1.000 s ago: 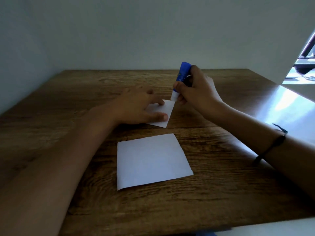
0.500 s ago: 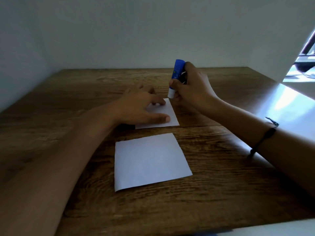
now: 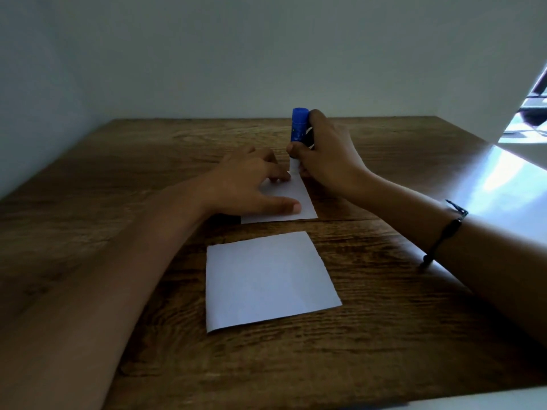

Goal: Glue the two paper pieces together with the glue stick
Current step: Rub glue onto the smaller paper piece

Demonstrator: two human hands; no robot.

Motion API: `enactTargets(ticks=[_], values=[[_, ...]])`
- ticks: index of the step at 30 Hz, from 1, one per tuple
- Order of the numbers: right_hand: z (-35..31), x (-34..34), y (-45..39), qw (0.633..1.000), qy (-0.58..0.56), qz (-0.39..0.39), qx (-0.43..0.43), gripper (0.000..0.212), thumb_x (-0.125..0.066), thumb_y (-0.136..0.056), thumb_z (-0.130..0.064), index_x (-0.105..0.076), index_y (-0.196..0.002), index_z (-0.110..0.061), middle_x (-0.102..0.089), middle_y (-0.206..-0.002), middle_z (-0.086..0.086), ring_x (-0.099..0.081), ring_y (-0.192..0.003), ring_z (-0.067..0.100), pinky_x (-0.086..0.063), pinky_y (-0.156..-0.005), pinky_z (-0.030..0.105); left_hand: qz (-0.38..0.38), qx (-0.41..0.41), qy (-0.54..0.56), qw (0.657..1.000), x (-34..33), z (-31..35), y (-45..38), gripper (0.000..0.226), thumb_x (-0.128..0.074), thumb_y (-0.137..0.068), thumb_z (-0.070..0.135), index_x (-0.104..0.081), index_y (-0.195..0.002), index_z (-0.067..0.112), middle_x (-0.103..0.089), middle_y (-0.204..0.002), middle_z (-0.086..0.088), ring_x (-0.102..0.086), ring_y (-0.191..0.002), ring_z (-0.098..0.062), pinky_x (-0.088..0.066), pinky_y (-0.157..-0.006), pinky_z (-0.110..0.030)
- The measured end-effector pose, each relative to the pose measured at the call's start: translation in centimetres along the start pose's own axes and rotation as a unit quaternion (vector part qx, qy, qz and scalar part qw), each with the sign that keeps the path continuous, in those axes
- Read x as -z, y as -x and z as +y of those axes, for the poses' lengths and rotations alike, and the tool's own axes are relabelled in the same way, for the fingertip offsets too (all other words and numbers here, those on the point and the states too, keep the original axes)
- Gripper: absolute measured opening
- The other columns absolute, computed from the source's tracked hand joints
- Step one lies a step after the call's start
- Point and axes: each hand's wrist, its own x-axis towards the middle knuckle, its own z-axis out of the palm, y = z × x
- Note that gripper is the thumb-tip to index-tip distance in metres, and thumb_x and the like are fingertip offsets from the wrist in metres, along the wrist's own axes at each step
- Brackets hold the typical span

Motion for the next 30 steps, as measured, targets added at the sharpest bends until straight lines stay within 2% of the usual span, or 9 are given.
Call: enactTargets(ticks=[9,16,20,25,30], values=[[-0.2,0.0,-0.2,1.000,-0.007,-0.012,-0.011,0.032,-0.059,-0.086,-0.019,-0.044,-0.112,-0.007,-0.056,-0.094,0.006,-0.061,-0.083,0.024,-0.054,-0.077,0.045,-0.023,0.002,0.011,1.000,0.3,-0.1,0.0,0.057,-0.049,-0.079,0.055,-0.042,-0.129,0.028,-0.038,-0.133,-0.002,-0.031,-0.117,-0.018,-0.030,-0.093,-0.038],[-0.4,0.3,-0.1,1.000,0.008,-0.023,-0.011,0.029,-0.060,-0.086,-0.021,-0.045,-0.108,-0.009,-0.058,-0.093,0.007,-0.062,-0.078,0.025,-0.054,-0.074,0.046,-0.022,0.003,0.015,1.000,0.3,-0.1,0.1,0.058,-0.049,-0.079,0.054,-0.041,-0.130,0.028,-0.036,-0.134,-0.001,-0.030,-0.118,-0.017,-0.029,-0.092,-0.037],[-0.6,0.7,0.7,1.000,-0.005,-0.030,0.001,0.025,-0.061,-0.085,-0.020,-0.046,-0.104,-0.011,-0.053,-0.079,-0.004,-0.061,-0.074,0.021,-0.055,-0.072,0.045,-0.018,0.003,0.019,1.000,0.4,-0.1,0.2,0.057,-0.049,-0.079,0.054,-0.042,-0.130,0.027,-0.037,-0.133,-0.002,-0.029,-0.117,-0.016,-0.028,-0.093,-0.038],[-0.8,1.4,2.0,0.999,-0.019,-0.037,0.009,0.026,-0.062,-0.084,-0.019,-0.047,-0.105,-0.014,-0.053,-0.079,-0.007,-0.058,-0.070,0.012,-0.055,-0.070,0.037,-0.013,0.002,0.020,1.000,0.4,0.0,0.3,0.057,-0.049,-0.079,0.054,-0.042,-0.129,0.028,-0.038,-0.130,-0.001,-0.025,-0.106,-0.009,-0.027,-0.088,-0.035],[-1.0,2.0,3.3,0.998,-0.024,-0.044,0.030,0.023,-0.063,-0.084,-0.018,-0.043,-0.095,-0.020,-0.054,-0.080,-0.006,-0.059,-0.070,0.015,-0.054,-0.066,0.035,-0.012,0.005,0.032,0.999,0.3,-0.1,0.3,0.057,-0.050,-0.078,0.055,-0.043,-0.128,0.028,-0.039,-0.129,0.001,-0.029,-0.110,-0.012,-0.025,-0.086,-0.033]])
